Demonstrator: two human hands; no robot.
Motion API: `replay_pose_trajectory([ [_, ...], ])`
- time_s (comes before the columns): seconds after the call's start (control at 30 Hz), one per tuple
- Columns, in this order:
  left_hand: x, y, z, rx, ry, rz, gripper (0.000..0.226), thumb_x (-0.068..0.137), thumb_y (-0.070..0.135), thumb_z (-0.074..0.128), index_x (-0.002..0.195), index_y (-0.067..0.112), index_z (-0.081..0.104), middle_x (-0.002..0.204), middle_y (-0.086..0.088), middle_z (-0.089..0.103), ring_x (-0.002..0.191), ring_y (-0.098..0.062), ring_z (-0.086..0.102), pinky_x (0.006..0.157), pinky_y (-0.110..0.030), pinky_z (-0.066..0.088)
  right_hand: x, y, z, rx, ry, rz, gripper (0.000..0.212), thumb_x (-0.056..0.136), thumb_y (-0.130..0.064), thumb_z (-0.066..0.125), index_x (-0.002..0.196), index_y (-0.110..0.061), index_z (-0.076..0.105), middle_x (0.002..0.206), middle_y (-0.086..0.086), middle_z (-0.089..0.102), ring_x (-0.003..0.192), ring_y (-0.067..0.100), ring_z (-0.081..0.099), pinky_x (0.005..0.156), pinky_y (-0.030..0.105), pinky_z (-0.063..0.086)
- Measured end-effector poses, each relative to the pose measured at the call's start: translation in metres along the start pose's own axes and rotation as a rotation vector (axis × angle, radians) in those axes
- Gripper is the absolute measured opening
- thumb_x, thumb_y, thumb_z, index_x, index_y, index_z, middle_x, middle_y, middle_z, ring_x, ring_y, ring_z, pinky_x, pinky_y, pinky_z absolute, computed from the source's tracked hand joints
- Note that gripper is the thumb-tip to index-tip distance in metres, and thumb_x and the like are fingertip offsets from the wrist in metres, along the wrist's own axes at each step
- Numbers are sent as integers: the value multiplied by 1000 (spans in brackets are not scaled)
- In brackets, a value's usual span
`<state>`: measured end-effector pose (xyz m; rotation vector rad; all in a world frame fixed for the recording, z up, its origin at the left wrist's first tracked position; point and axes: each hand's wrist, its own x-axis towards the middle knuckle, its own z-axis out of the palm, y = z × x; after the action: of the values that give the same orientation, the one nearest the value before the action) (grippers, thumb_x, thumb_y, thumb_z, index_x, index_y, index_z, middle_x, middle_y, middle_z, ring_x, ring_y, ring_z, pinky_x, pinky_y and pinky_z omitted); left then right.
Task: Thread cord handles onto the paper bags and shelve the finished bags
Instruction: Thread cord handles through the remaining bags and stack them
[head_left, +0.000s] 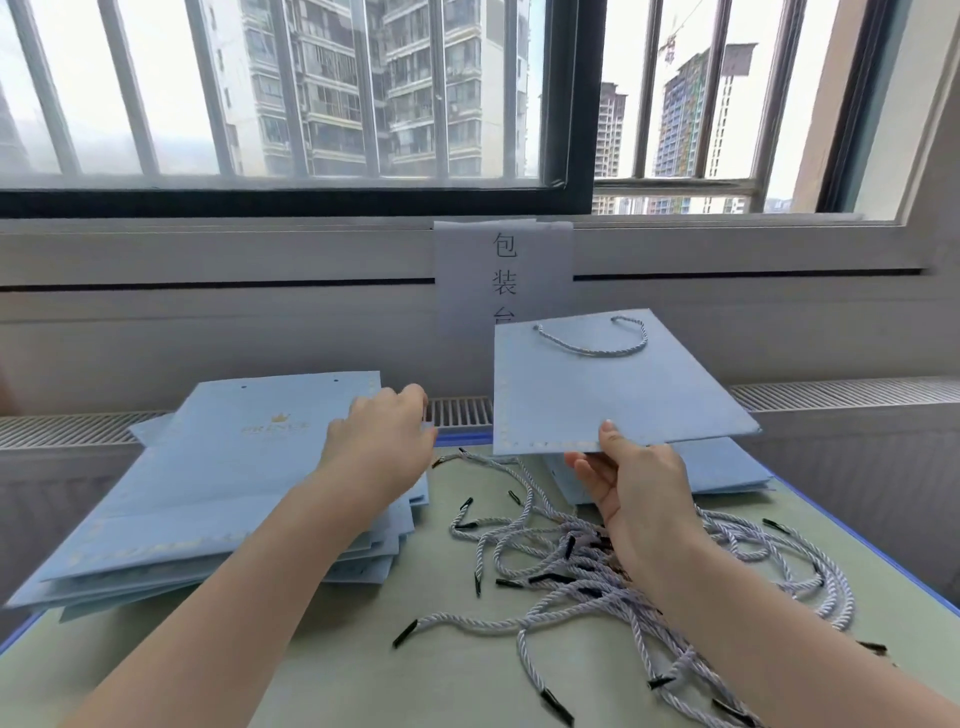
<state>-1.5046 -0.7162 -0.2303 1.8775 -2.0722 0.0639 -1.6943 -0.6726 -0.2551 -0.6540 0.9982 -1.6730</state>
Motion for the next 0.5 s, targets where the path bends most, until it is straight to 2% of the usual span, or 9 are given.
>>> replay_pose_trajectory([
  [0.1, 0, -6, 4, 199, -70, -122, 38, 99, 32, 39, 133, 16, 32, 132, -11, 40, 124, -32, 33, 95, -43, 34, 9, 0, -6, 21, 54, 31, 10, 98, -7, 48, 93, 1, 50, 72, 11, 59, 57, 15, 61, 49, 17, 54],
  [0.23, 2, -16, 11, 259, -167, -244, 26, 97, 28, 39, 117, 13, 36, 123, -15, 45, 116, -35, 40, 84, -38, 31, 19, -4, -15, 60, 114, 48, 9, 97, -5, 48, 103, 2, 48, 86, 9, 53, 63, 17, 60, 51, 21, 56],
  [0.3, 2, -20, 12, 255, -183, -225, 18, 98, 29, 37, 104, 13, 35, 119, -14, 50, 111, -33, 44, 80, -34, 30, 23, -7, -20, 70, 137, 39, 10, 97, -10, 50, 96, 0, 51, 83, 8, 56, 56, 15, 62, 45, 19, 54],
  [0.37, 3, -22, 10, 245, -188, -186, 17, 98, 30, 36, 98, 13, 34, 111, -11, 54, 105, -31, 47, 76, -31, 31, 26, -10, -26, 49, 191, 86, 24, 97, -21, 51, 80, -5, 49, 70, 6, 55, 40, 9, 58, 37, 16, 47],
  [0.43, 2, -24, 7, 239, -179, -164, 18, 98, 31, 36, 95, 13, 36, 92, -4, 52, 94, -27, 48, 73, -30, 33, 28, -12, -30, 63, 246, 167, 33, 98, -30, 48, 73, -11, 43, 57, 2, 47, 30, 5, 48, 32, 13, 40],
  [0.5, 1, -23, 4, 237, -173, -158, 19, 98, 31, 36, 92, 13, 39, 77, 0, 44, 85, -23, 47, 70, -30, 33, 27, -13, -30, 106, 263, 202, 34, 99, -31, 44, 70, -13, 40, 49, 1, 44, 28, 6, 46, 32, 13, 39],
])
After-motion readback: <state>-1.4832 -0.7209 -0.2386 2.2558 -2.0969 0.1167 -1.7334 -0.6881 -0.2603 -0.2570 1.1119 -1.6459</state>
